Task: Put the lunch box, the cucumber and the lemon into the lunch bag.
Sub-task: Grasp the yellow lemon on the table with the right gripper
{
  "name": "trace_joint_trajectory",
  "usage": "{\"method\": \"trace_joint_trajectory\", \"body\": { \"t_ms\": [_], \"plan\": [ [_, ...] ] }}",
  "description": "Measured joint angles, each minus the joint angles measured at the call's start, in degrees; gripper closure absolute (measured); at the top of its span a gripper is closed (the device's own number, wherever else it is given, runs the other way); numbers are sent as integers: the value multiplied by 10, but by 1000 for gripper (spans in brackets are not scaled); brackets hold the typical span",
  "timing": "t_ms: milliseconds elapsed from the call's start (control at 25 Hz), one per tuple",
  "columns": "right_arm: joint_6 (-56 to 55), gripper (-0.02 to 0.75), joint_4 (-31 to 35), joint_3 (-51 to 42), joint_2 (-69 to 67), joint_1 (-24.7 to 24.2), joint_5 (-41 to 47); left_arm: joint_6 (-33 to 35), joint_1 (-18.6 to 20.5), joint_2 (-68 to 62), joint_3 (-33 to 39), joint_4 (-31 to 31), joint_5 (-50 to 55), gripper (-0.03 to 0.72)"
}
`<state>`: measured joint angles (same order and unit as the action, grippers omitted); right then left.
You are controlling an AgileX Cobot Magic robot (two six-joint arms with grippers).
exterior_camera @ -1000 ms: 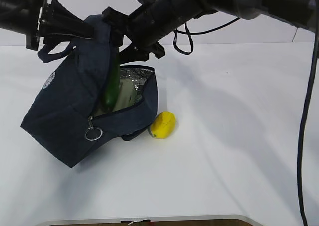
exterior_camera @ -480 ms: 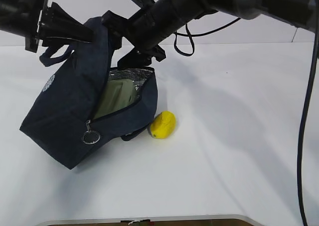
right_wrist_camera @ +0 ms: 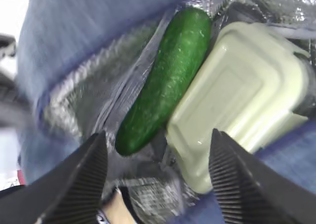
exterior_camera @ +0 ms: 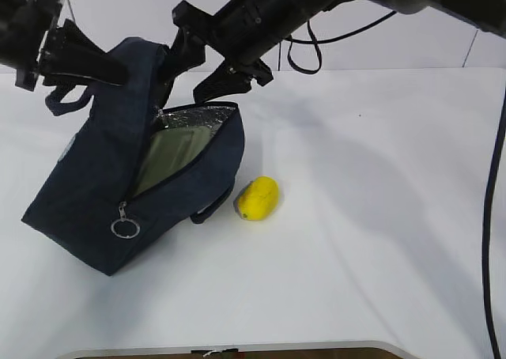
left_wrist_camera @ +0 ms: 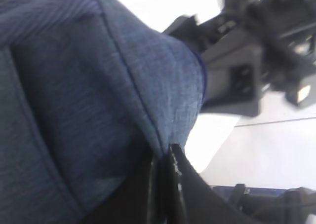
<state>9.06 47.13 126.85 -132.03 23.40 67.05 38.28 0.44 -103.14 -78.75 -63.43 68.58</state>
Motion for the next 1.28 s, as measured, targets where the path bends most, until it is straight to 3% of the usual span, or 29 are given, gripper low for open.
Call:
{"method": "trace_joint_trajectory", "body": {
  "t_ms": [440,920,1280],
  "plan": [
    [-10,225,-30,1,0,-5,29,-27,39,3,0,98,-17,703],
    [-159,225,-238,3,34,-2,36,-49,54,3,0,116,-39,703],
    [-239,225,-350,4,58,52,43,-49,54,3,0,118,-41,703]
  ]
}}
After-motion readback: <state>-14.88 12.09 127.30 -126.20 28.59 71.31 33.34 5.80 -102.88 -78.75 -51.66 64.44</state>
